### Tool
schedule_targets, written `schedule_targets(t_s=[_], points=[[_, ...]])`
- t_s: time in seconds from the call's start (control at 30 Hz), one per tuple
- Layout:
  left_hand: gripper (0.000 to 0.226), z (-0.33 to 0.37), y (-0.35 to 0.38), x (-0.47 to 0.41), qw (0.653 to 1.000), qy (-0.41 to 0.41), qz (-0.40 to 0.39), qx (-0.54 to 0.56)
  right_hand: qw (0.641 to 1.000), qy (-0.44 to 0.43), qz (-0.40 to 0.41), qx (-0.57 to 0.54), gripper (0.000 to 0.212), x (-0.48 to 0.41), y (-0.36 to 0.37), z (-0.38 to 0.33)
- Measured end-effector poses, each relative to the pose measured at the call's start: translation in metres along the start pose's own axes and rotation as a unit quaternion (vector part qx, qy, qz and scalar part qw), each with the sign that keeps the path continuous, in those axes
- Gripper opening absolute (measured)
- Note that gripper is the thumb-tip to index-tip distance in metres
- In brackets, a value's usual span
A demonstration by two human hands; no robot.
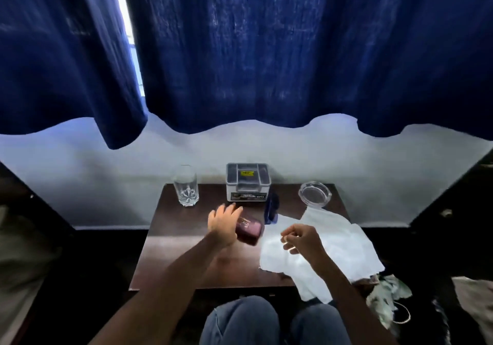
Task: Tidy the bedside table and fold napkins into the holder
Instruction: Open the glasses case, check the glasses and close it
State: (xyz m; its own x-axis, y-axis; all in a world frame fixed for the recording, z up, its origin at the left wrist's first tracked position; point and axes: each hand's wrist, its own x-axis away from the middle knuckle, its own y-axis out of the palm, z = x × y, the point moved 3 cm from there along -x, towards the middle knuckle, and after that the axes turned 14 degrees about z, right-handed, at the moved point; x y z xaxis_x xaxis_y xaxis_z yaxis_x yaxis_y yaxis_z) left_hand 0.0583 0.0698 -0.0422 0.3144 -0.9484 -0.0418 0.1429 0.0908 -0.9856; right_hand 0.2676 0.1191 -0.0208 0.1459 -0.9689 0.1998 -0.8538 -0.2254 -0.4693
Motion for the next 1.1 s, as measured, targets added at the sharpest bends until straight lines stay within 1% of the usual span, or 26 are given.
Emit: schedule_targets(t_s=[0.07, 0.1, 0.2, 0.27, 0.33, 0.4, 0.47, 0.53, 0.63, 0.73, 0.77, 0.8, 0.9, 0.93, 1.0, 1.1], points=[[0.069, -0.007, 0.005, -0.008, 0.997, 0.043, -0.034, -0.046, 1.000, 0.001, -0.015, 0.006, 0.026, 0.002, 0.004, 0.001], [0.067, -0.010, 0.008, -0.009, 0.996, 0.059, -0.033, -0.063, 1.000, 0.003, -0.019, 0.008, 0.026, 0.002, 0.005, 0.001], [0.059, -0.016, 0.010, -0.009, 0.992, 0.082, 0.024, -0.093, 1.000, 0.001, -0.021, 0.017, 0.026, 0.003, 0.007, 0.005], [0.056, -0.020, 0.012, -0.007, 0.992, 0.078, 0.040, -0.086, 0.999, 0.001, -0.023, 0.023, 0.027, 0.003, 0.010, 0.007], [0.056, -0.026, 0.015, -0.005, 0.998, 0.042, 0.021, -0.040, 0.999, 0.006, -0.031, 0.025, 0.028, 0.006, 0.015, 0.007], [0.057, -0.032, 0.016, -0.002, 0.998, -0.029, -0.004, 0.058, 0.999, 0.010, -0.041, 0.025, 0.030, 0.009, 0.020, 0.006], [0.061, -0.037, 0.016, 0.005, 0.985, -0.081, -0.004, 0.152, 0.999, 0.011, -0.048, 0.021, 0.029, 0.014, 0.024, 0.002], [0.065, -0.040, 0.012, 0.014, 0.968, -0.106, 0.010, 0.227, 0.998, 0.010, -0.055, 0.010, 0.028, 0.021, 0.026, -0.004], [0.063, -0.042, -0.003, 0.032, 0.948, -0.105, 0.015, 0.301, 0.998, 0.012, -0.064, -0.017, 0.024, 0.032, 0.024, -0.014], [0.066, -0.041, -0.026, 0.053, 0.927, -0.107, 0.006, 0.360, 0.995, 0.018, -0.072, -0.061, 0.015, 0.043, 0.022, -0.027], [0.063, -0.041, -0.034, 0.060, 0.920, -0.108, 0.009, 0.377, 0.993, 0.024, -0.075, -0.088, 0.017, 0.048, 0.021, -0.031], [0.057, -0.040, -0.040, 0.068, 0.911, -0.115, 0.011, 0.396, 0.988, 0.034, -0.082, -0.126, 0.024, 0.053, 0.020, -0.036], [0.035, -0.034, -0.057, 0.091, 0.878, -0.137, 0.011, 0.459, 0.959, 0.067, -0.121, -0.248, 0.041, 0.070, 0.017, -0.050], [0.031, -0.032, -0.061, 0.098, 0.875, -0.134, 0.010, 0.466, 0.949, 0.078, -0.135, -0.272, 0.043, 0.075, 0.017, -0.054], [0.029, -0.029, -0.068, 0.111, 0.876, -0.117, 0.012, 0.468, 0.941, 0.088, -0.154, -0.287, 0.043, 0.084, 0.017, -0.060], [0.028, -0.024, -0.079, 0.125, 0.879, -0.103, 0.021, 0.466, 0.950, 0.067, -0.164, -0.258, 0.038, 0.095, 0.018, -0.064]])
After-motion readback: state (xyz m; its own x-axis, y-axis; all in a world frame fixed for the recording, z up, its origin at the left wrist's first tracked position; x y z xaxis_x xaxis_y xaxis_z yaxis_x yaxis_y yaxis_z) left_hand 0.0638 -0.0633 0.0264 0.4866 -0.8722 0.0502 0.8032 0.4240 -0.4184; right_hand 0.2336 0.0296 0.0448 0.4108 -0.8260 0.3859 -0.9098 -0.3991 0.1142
